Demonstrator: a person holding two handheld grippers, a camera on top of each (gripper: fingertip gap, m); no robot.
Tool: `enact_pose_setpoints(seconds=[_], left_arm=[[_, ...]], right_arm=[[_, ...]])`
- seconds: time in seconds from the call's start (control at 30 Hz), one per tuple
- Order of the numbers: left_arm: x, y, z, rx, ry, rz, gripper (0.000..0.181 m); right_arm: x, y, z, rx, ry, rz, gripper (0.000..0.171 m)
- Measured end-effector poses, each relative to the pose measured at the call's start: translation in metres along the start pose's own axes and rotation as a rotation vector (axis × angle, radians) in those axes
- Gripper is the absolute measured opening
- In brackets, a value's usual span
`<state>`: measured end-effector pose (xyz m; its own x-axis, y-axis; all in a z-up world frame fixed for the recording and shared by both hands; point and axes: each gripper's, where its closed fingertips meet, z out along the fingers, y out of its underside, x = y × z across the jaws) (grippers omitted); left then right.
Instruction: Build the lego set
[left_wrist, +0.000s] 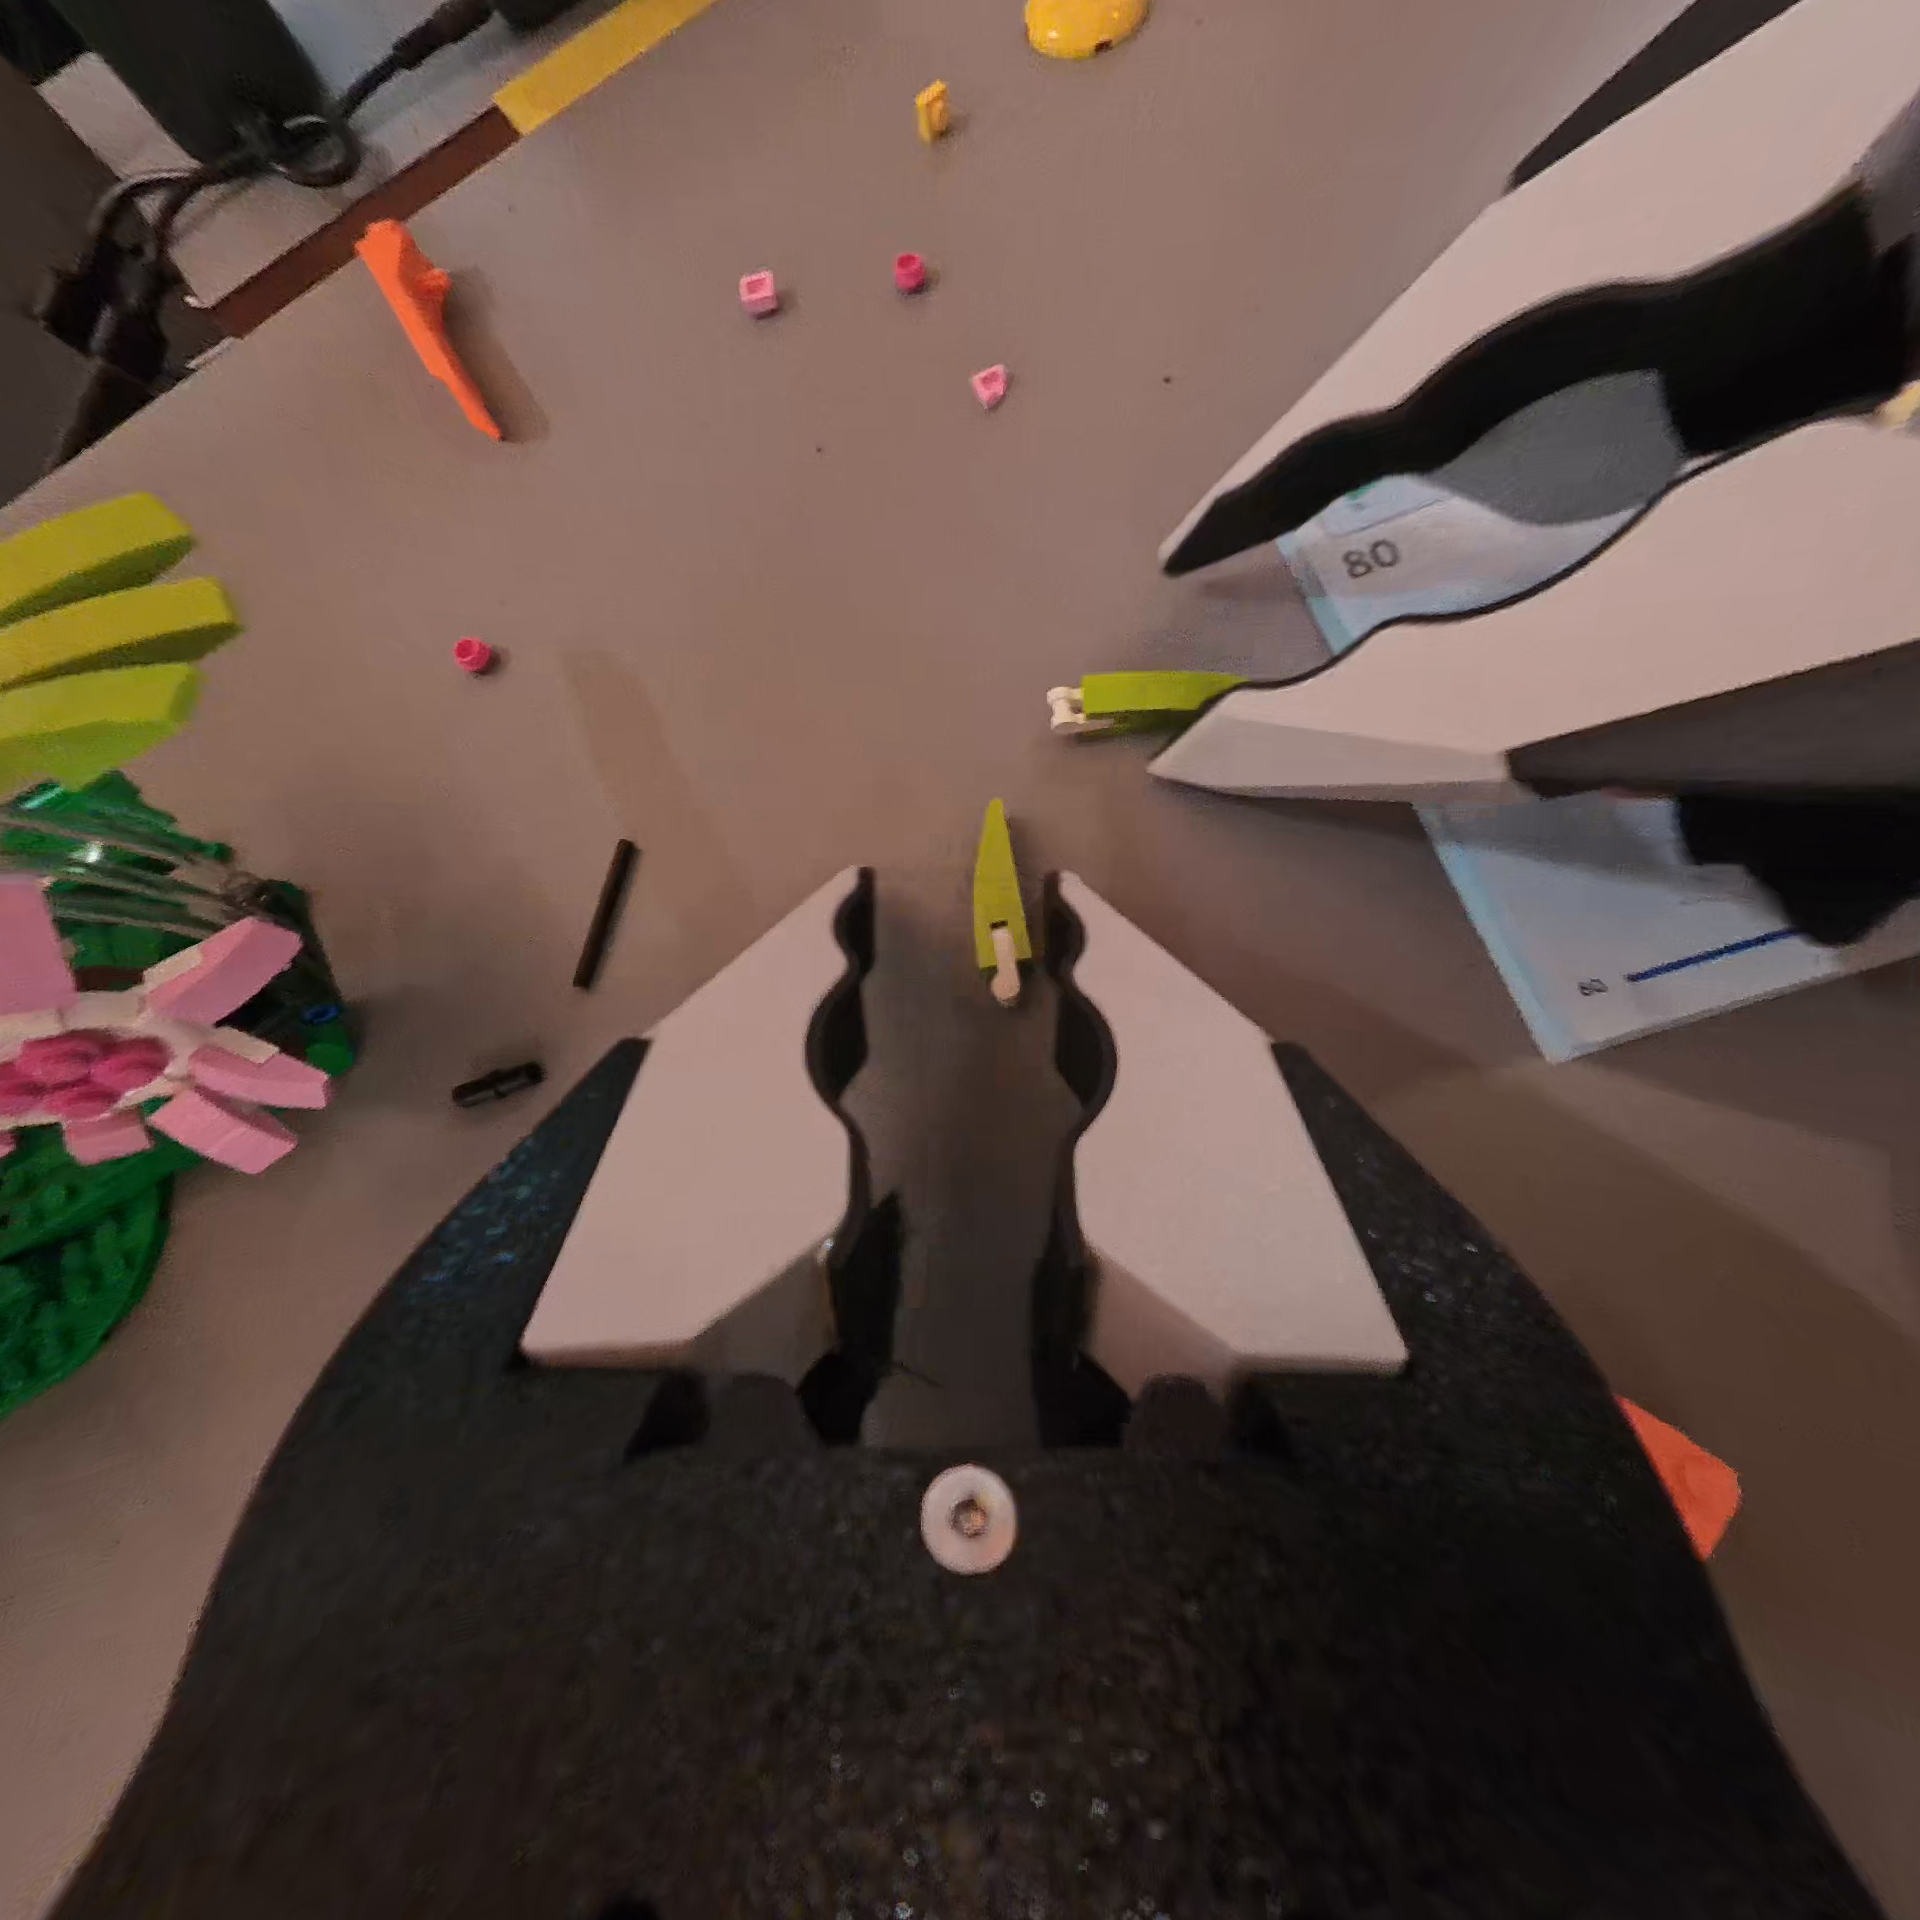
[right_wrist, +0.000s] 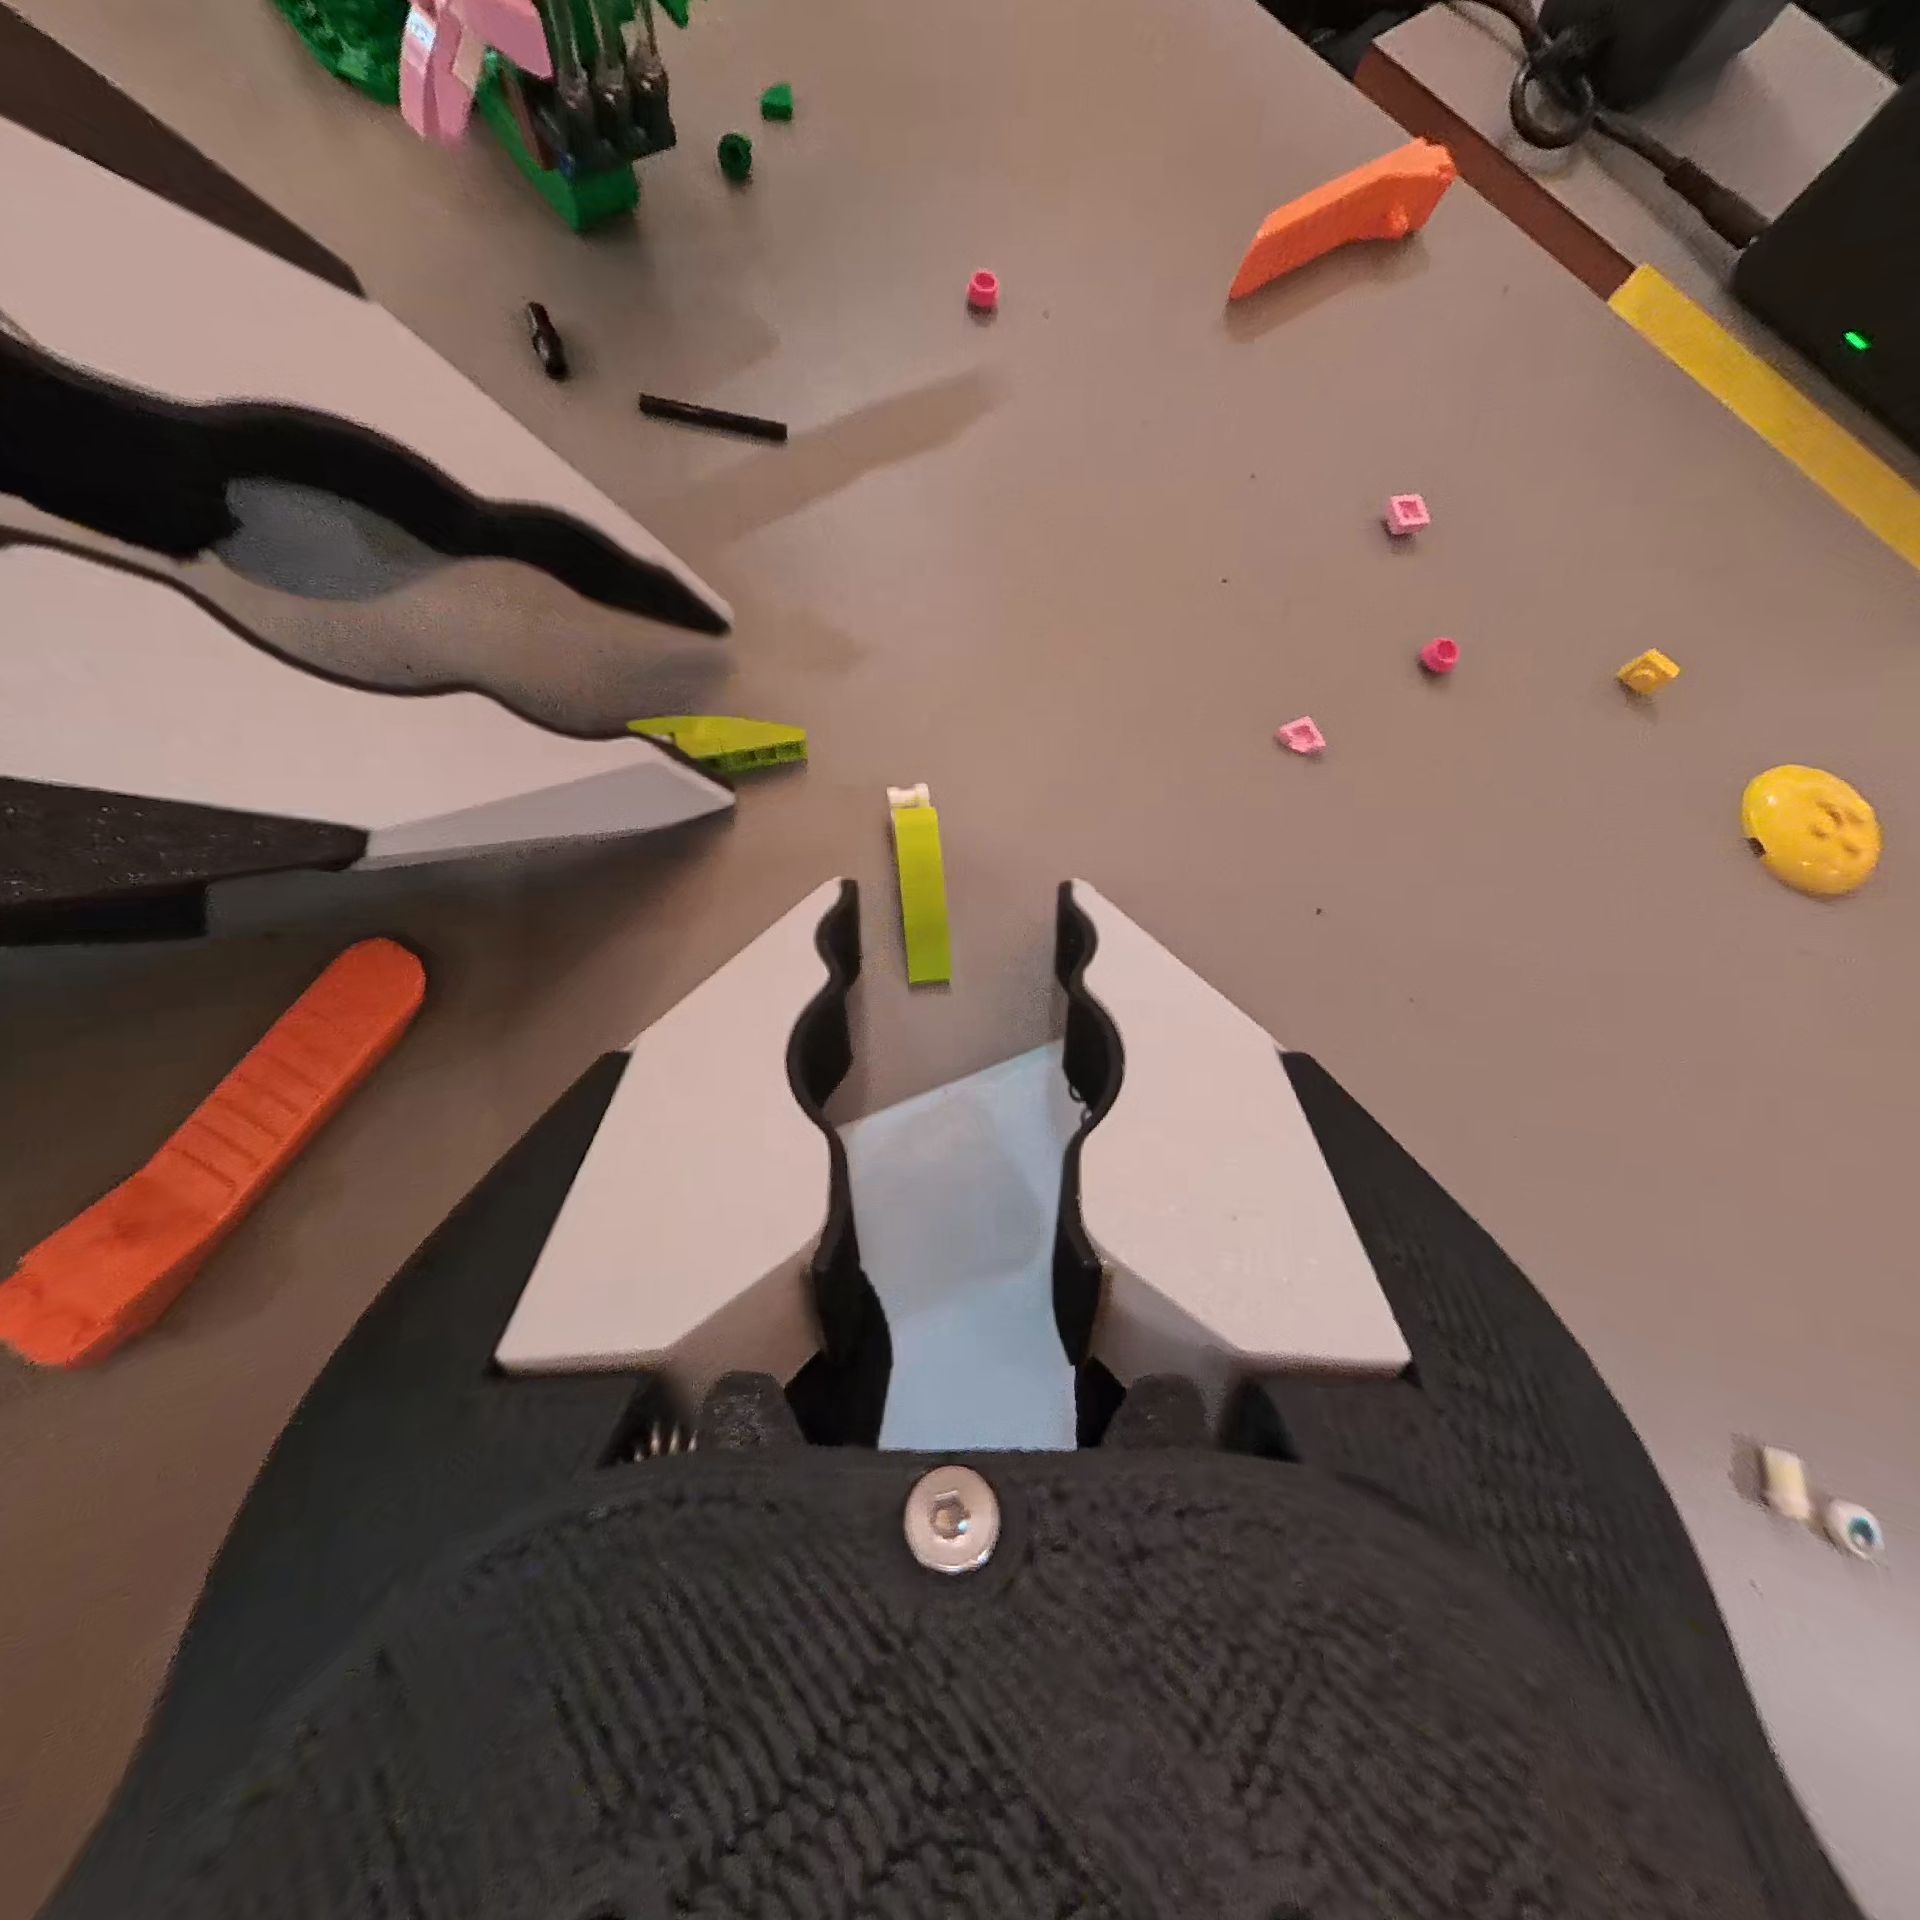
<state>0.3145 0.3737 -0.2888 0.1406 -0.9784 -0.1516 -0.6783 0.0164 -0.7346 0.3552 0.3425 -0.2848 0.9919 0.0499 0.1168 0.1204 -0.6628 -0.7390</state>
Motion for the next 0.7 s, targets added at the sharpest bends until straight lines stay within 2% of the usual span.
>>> enact_pose_setpoints(seconds=[0.07,0.13,0.23,0.3,0.4,0.5,0.6,0.7], left_arm=[[-0.002,-0.002,-0.004,0.026,-0.017,-0.008,0.044],[-0.001,-0.009,-0.014,0.085,-0.022,-0.014,0.054],[0.007,-0.032,-0.041,0.243,-0.015,-0.006,0.067],[0.027,-0.052,-0.062,0.372,0.035,0.005,0.069],[0.084,-0.078,-0.085,0.498,0.175,0.088,0.066],[0.159,-0.098,-0.089,0.537,0.305,0.265,0.062],[0.250,-0.109,-0.083,0.494,0.509,0.454,0.058],[0.324,-0.103,-0.061,0.362,0.605,0.710,0.053]], right_arm=[[0.005,-0.004,-0.015,0.034,0.006,0.013,0.040],[0.012,-0.009,-0.045,0.089,0.026,0.024,0.043],[0.031,-0.007,-0.124,0.248,0.105,0.058,0.046],[0.051,0.014,-0.188,0.385,0.204,0.092,0.048],[0.092,0.083,-0.277,0.505,0.441,0.183,0.050],[0.119,0.155,-0.345,0.570,0.623,0.316,0.051],[0.126,0.216,-0.375,0.506,0.729,0.395,0.052],[0.119,0.242,-0.383,0.478,0.729,0.420,0.053]])
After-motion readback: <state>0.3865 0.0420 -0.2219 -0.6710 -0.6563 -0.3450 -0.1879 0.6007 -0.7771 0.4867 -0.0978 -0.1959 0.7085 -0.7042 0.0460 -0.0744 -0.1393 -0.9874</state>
